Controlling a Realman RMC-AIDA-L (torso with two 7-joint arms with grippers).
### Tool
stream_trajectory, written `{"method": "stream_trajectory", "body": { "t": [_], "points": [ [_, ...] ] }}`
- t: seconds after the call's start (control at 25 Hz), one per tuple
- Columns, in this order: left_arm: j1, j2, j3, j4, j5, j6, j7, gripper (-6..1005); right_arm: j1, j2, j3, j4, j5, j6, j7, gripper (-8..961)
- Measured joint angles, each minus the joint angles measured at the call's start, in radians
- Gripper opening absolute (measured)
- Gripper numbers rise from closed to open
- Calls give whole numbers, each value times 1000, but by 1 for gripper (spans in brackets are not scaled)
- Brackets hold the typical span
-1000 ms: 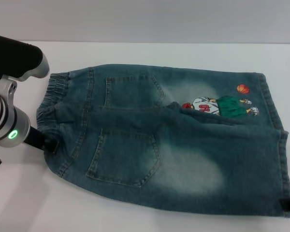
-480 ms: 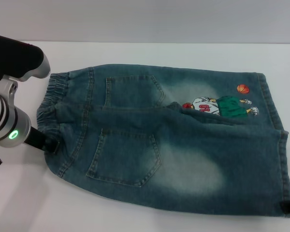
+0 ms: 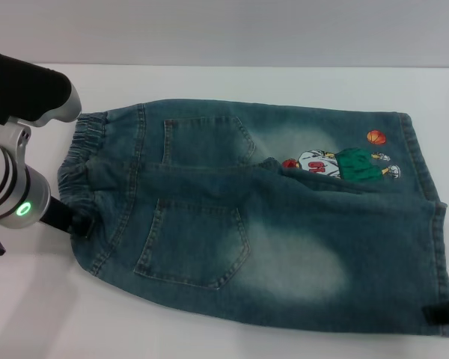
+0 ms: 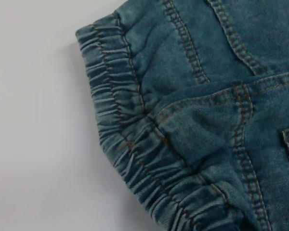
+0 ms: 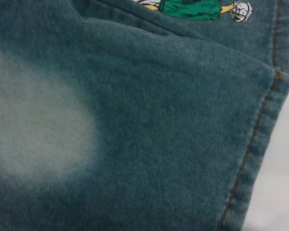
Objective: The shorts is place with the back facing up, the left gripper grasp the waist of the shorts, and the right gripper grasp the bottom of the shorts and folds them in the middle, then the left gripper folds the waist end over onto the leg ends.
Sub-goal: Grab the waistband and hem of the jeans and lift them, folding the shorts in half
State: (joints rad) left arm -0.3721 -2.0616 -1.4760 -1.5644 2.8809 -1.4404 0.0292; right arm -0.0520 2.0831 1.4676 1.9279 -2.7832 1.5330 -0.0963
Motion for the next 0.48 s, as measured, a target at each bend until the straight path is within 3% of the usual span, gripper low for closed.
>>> {"method": "stream_trajectory", "body": {
  "t": [0.48],
  "points": [
    [-5,0,2,0,0,2,3,225,3,0,3,2,16,-5,2,727]
  ]
}}
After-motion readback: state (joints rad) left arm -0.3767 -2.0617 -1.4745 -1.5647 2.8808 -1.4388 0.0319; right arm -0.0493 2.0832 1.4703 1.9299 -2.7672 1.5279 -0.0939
